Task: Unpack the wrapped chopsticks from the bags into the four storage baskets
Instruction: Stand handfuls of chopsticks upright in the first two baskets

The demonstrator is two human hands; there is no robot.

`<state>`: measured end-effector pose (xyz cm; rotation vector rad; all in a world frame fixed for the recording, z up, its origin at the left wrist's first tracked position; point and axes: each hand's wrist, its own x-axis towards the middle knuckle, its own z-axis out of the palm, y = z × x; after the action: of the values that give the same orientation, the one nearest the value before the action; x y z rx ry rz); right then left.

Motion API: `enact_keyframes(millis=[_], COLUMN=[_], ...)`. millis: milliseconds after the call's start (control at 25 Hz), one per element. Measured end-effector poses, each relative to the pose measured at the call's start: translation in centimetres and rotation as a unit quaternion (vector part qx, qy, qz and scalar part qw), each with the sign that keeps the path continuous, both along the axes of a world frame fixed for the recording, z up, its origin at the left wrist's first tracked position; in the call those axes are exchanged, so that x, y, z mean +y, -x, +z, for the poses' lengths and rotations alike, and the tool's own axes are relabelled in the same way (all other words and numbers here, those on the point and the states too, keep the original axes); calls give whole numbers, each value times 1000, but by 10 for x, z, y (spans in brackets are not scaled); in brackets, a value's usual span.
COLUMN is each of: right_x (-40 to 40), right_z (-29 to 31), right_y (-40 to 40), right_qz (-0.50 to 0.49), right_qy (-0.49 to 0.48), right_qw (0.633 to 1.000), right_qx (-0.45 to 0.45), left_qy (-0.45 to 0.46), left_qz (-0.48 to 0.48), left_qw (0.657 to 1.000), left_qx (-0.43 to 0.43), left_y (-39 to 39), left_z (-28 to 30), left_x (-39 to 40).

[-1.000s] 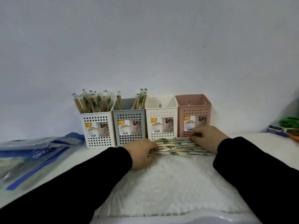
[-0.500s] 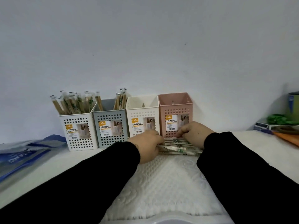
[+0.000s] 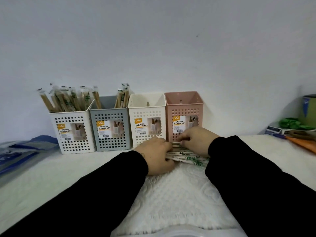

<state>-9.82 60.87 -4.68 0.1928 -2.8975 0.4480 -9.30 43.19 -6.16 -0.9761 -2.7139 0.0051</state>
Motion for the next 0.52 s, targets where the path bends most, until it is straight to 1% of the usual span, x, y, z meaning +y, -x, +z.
enact_keyframes(millis=[160, 280, 520], right_x=[-9, -13, -23], right_z=[-1, -1, 6], right_y=[-3, -3, 0], right_qz=[20, 24, 16], right_qy=[-46, -79, -135], right_qw=[999, 997, 987], right_qx=[-2, 0, -82], left_qy=[-26, -30, 18], left_qz=[-21, -18, -7], left_qw=[999, 998, 997], left_qx=[-33, -56, -68], left_y=[-7, -12, -17], left_z=[5, 10, 16], left_x=[0, -2, -2])
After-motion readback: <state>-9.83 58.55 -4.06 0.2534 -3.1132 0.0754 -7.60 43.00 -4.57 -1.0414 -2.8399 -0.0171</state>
